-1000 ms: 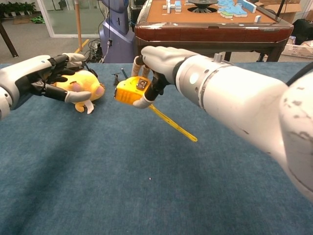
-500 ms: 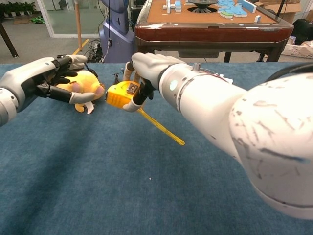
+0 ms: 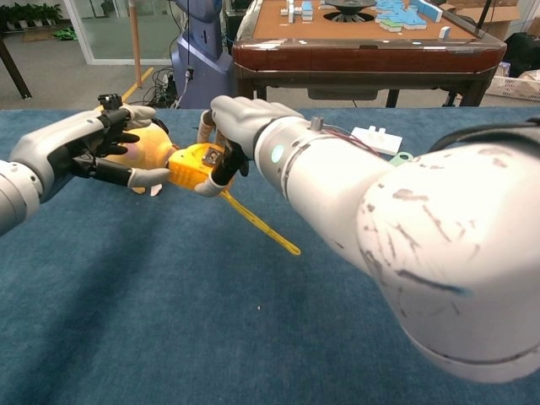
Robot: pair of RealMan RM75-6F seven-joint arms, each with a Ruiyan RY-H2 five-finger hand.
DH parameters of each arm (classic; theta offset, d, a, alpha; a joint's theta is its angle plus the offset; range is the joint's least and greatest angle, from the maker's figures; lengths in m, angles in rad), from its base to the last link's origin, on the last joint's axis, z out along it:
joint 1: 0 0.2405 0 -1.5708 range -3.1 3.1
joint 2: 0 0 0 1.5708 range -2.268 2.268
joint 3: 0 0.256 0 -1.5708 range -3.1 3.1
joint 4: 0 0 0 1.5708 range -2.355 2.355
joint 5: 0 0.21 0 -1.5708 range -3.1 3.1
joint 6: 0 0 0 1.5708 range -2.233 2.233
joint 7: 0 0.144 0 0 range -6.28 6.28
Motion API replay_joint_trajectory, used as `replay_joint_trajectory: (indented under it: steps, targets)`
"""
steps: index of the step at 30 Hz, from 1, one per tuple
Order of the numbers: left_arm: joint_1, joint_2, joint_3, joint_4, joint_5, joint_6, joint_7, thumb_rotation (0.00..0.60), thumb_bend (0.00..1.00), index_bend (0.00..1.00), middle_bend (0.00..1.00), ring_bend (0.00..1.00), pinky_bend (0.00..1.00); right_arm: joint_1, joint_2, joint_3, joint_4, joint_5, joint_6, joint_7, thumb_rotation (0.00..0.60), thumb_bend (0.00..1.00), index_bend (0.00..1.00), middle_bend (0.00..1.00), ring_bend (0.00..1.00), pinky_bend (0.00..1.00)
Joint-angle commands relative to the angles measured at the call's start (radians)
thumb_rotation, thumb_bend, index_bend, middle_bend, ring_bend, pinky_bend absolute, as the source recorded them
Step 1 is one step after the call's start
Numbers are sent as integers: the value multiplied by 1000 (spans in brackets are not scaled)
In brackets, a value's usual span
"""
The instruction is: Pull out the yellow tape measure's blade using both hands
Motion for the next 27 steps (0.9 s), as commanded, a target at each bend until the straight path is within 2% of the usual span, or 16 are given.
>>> replay_joint_trajectory:
  steps: [1, 27]
  targets:
    - [-1, -2, -1, 4, -3, -4, -2, 600, 214, 0, 0, 0, 0, 1, 0, 0, 2, 1, -1, -3, 600, 646, 620, 641, 559, 281]
    - [-12, -21, -14, 4, -23, -7, 15, 600, 215, 0, 0, 0, 0, 6, -8, 9, 12, 18, -12, -5, 600, 646, 620, 641, 569, 281]
